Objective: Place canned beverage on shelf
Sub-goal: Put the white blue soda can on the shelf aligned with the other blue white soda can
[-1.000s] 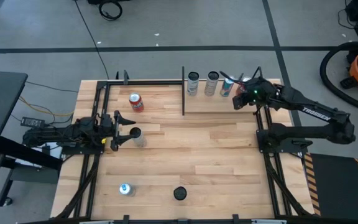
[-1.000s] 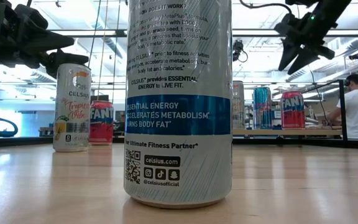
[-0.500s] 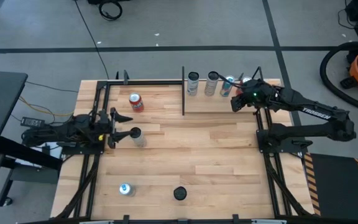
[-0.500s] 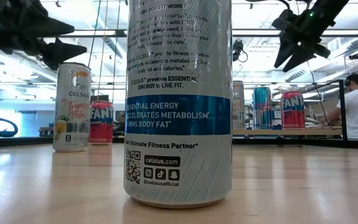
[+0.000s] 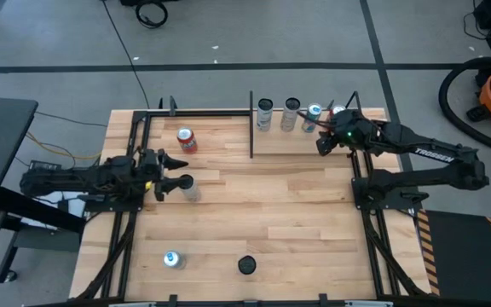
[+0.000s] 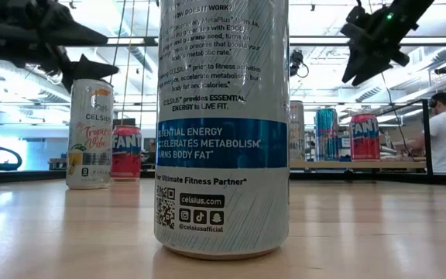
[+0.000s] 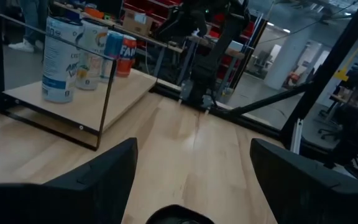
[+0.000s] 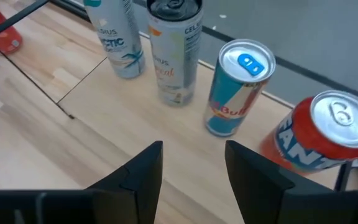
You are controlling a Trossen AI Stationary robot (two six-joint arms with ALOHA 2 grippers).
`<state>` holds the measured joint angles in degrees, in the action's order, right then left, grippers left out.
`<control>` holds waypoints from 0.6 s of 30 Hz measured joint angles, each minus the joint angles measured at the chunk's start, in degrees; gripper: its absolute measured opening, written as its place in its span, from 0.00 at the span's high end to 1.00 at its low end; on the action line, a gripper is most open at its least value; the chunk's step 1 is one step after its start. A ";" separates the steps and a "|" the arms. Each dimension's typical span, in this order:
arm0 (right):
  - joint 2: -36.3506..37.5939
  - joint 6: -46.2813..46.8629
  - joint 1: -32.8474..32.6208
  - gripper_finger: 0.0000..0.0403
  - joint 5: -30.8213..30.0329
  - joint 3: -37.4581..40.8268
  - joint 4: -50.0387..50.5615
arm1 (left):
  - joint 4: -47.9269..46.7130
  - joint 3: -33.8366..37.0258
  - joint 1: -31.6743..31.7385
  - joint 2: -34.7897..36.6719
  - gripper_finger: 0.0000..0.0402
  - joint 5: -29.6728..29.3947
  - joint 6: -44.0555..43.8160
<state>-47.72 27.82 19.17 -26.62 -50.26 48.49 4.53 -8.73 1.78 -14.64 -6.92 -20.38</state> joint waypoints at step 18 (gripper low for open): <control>0.00 -2.11 -1.60 0.55 -1.02 0.00 0.00 | 5.92 -0.02 -0.13 -1.58 0.22 2.48 0.02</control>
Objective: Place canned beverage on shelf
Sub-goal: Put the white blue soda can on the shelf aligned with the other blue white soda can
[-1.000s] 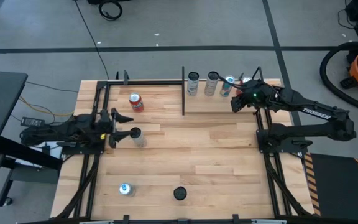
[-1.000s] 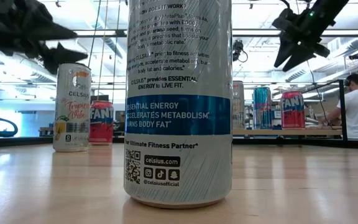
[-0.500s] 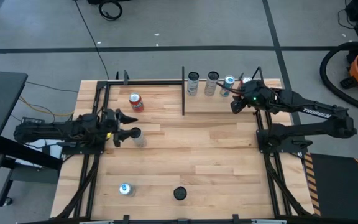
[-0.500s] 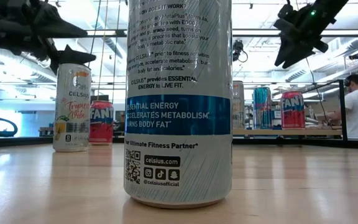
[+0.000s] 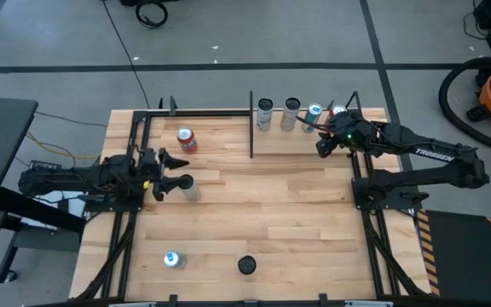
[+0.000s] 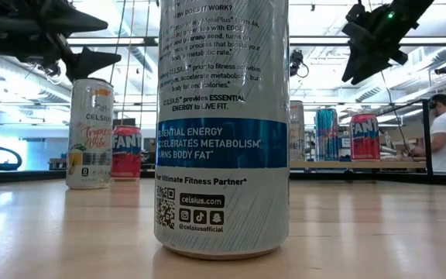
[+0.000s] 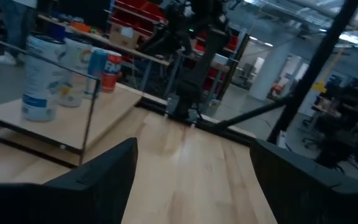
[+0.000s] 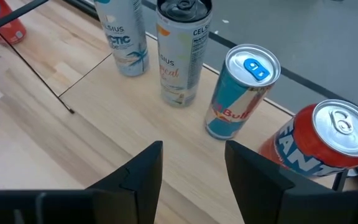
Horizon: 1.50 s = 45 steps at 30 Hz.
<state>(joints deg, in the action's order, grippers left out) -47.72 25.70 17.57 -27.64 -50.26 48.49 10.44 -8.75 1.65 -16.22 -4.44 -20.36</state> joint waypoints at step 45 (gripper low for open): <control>0.00 -1.93 0.01 0.55 -1.27 0.02 -0.24 | -6.71 -43.54 -12.66 -54.67 0.22 8.48 6.85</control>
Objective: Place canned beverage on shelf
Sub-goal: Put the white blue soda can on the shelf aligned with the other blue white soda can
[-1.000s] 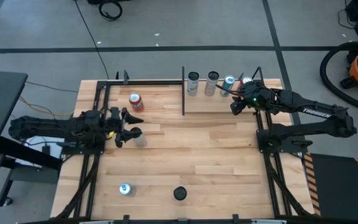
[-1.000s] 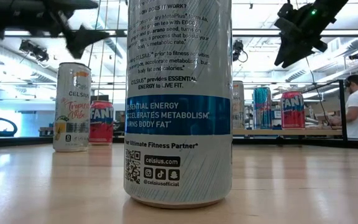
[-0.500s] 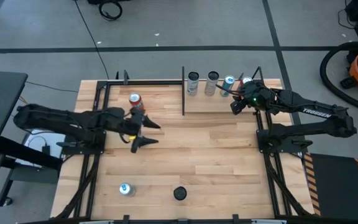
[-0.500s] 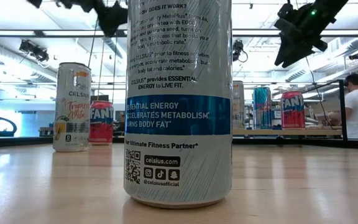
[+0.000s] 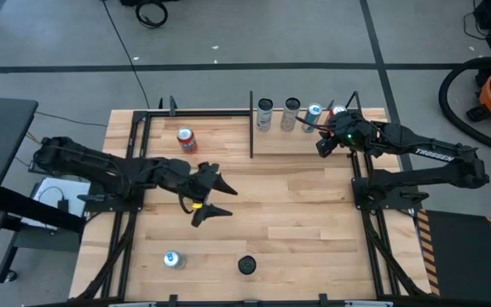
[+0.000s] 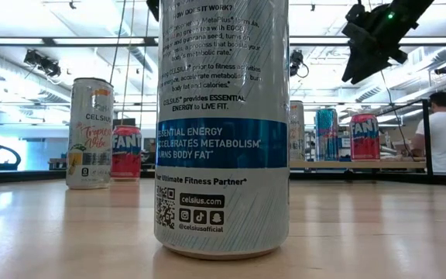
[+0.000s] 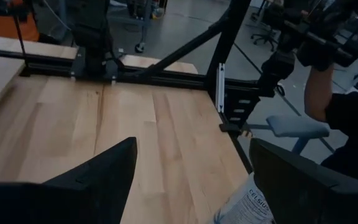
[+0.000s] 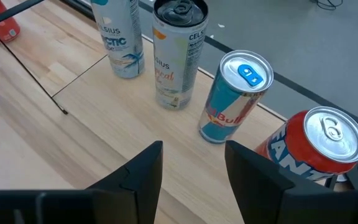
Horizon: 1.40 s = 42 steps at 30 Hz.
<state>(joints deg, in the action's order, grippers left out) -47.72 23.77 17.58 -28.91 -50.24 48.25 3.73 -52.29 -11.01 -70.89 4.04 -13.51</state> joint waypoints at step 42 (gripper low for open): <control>-0.02 -1.47 0.00 0.55 0.46 0.00 -0.28 | 1.65 -0.40 -2.84 -4.55 0.22 0.82 8.67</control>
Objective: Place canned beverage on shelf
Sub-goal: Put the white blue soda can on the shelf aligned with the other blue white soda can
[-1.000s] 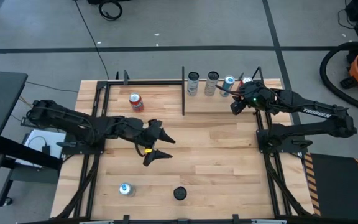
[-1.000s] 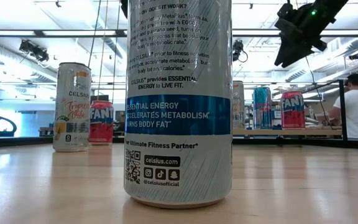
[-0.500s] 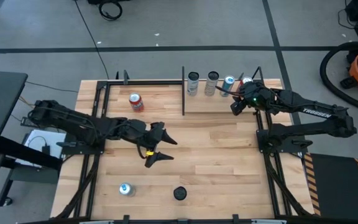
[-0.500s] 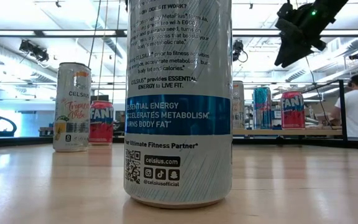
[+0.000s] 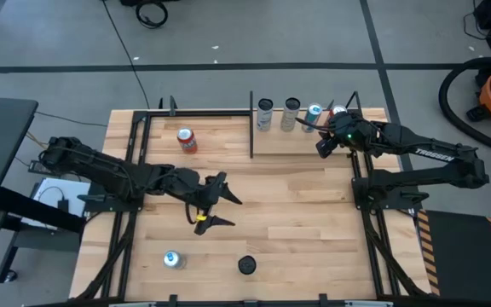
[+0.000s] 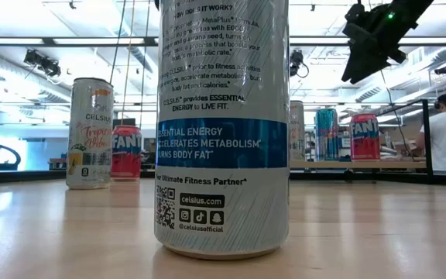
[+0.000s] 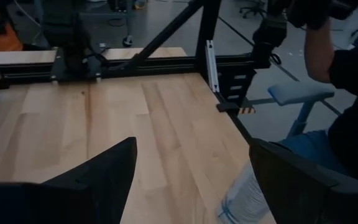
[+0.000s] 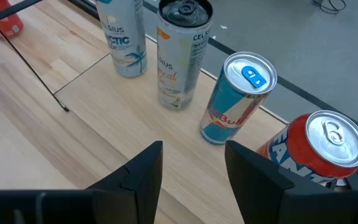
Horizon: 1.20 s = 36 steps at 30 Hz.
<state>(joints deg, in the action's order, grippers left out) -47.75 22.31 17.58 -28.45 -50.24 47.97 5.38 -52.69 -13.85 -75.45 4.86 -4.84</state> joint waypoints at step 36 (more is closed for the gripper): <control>0.00 -0.44 0.00 0.55 0.02 0.00 -0.77 | 11.30 -0.02 -15.63 -8.63 0.22 -20.54 -9.62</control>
<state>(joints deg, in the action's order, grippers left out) -47.75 21.87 17.58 -28.42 -50.24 47.20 16.67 -52.71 -29.48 -84.07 -15.67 -14.46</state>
